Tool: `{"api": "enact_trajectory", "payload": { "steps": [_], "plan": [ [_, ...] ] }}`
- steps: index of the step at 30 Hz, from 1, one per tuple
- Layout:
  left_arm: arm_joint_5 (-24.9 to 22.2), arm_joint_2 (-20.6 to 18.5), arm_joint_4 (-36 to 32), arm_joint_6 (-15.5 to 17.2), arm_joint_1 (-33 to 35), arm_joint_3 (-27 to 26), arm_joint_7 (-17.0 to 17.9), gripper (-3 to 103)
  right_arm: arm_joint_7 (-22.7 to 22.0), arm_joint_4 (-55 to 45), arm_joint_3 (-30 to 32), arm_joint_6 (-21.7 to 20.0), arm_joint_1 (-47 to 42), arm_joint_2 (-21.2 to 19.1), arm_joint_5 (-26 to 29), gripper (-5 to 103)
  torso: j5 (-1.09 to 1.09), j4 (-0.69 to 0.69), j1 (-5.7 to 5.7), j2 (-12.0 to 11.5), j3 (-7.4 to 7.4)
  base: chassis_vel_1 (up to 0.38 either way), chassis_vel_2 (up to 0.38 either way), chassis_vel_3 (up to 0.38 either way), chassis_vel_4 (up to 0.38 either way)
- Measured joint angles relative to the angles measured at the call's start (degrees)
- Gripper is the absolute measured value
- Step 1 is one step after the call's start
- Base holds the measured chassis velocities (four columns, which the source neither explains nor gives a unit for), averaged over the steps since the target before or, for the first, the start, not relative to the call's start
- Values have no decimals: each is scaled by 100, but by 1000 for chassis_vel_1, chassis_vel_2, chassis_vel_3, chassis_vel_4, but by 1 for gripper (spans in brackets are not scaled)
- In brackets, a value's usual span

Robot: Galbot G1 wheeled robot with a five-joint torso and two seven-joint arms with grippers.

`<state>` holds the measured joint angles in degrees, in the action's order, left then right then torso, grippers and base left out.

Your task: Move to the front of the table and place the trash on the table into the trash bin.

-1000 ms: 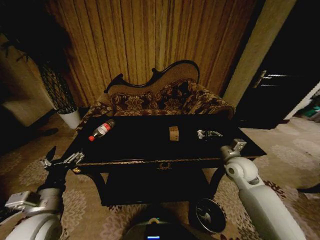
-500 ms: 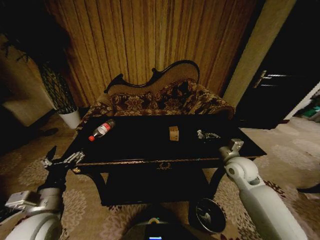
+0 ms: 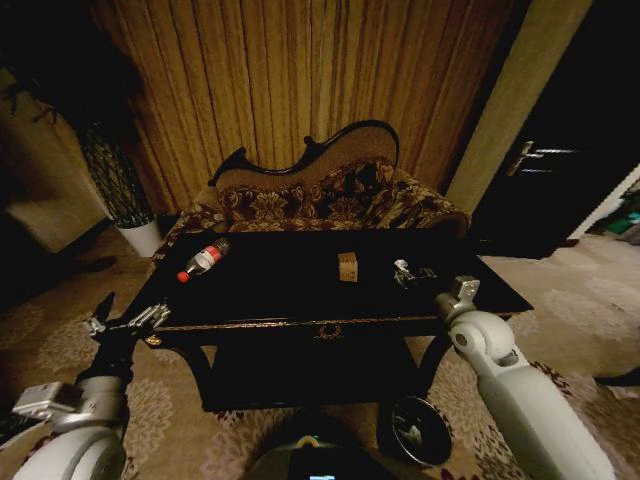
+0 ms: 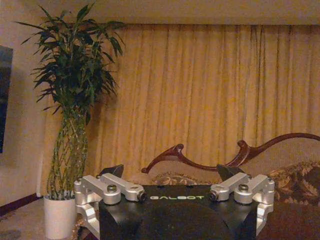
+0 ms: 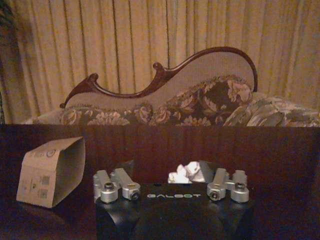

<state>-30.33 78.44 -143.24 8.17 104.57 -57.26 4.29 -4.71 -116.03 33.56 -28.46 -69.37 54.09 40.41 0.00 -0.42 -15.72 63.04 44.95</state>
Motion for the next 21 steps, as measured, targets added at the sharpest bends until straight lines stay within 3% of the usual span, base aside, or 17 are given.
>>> {"api": "enact_trajectory", "payload": {
  "steps": [3,6,9,16,18,20,21],
  "plan": [
    [7,2,0,3,-2,-5,2,100,70,82,-85,-60,49,-36,-47,90,0,0,0,0,0,0,0,0,0],
    [13,0,0,20,-5,-22,6,100,122,147,-164,-64,102,-96,-87,99,0,0,0,0,0,0,0,0,0],
    [16,6,0,30,-10,-19,9,100,126,217,-226,-64,172,-127,-93,100,0,0,0,0,0,0,0,0,0],
    [18,17,0,33,-16,6,10,100,115,291,-286,-66,247,-135,-107,102,0,0,0,0,0,0,0,0,0],
    [18,22,0,34,-15,4,10,100,108,304,-290,-68,247,-132,-131,97,0,0,0,0,0,0,0,0,0],
    [16,30,0,34,-14,3,11,100,101,315,-289,-68,235,-118,-162,82,0,0,0,0,0,0,0,0,0],
    [16,30,0,34,-14,3,11,100,101,315,-289,-68,235,-118,-162,82,0,0,0,0,0,0,0,0,0]
  ]
}}
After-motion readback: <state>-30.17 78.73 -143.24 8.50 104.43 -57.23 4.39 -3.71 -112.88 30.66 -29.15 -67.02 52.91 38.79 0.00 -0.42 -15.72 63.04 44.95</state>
